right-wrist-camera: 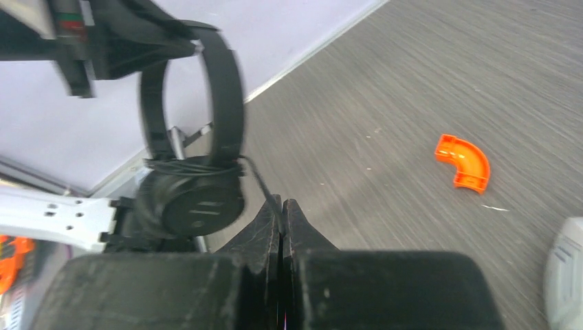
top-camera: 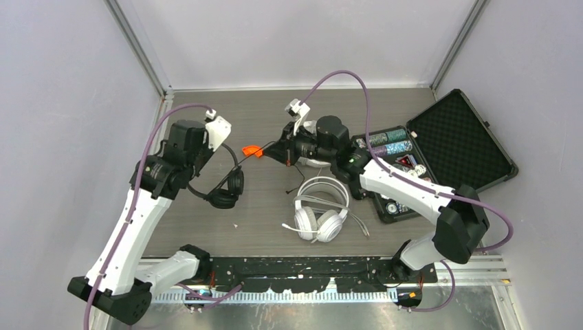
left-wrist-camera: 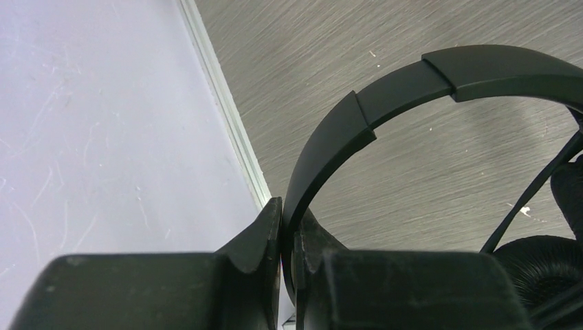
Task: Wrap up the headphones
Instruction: Wrap the headphones cable around the headphones.
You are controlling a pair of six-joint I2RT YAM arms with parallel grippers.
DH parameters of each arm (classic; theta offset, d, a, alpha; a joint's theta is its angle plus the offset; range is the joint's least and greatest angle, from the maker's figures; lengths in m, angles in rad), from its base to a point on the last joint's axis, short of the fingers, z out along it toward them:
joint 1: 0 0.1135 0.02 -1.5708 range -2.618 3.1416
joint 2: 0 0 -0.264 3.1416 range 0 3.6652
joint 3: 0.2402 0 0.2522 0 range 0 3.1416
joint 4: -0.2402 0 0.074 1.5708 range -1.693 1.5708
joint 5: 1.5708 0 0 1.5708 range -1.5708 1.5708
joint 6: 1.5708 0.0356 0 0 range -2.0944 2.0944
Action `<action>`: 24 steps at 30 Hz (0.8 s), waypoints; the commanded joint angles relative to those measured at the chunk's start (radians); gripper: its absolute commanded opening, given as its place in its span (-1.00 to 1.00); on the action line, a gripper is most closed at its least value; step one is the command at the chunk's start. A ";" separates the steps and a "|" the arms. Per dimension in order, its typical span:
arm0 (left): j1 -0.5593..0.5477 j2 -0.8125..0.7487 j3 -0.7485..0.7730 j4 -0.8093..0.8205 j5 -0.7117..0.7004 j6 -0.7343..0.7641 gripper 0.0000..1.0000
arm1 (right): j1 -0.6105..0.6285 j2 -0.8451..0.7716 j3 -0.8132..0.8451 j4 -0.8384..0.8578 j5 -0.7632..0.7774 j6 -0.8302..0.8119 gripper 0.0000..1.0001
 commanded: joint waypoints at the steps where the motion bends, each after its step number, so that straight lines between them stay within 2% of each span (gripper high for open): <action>1: 0.003 0.022 0.029 0.036 -0.073 -0.062 -1.00 | 0.044 -0.035 0.071 0.002 -0.066 0.070 -0.99; 7: 0.003 0.029 0.024 0.051 -0.070 -0.119 -1.00 | 0.138 0.013 0.148 0.023 -0.073 0.126 -0.99; 15: 0.003 0.133 0.115 -0.052 -0.045 -0.356 -1.00 | 0.172 0.079 0.181 0.117 -0.076 0.269 -0.99; 24: 0.004 0.147 0.083 0.026 -0.117 -0.532 -1.00 | 0.195 0.138 0.215 0.156 -0.063 0.371 -0.90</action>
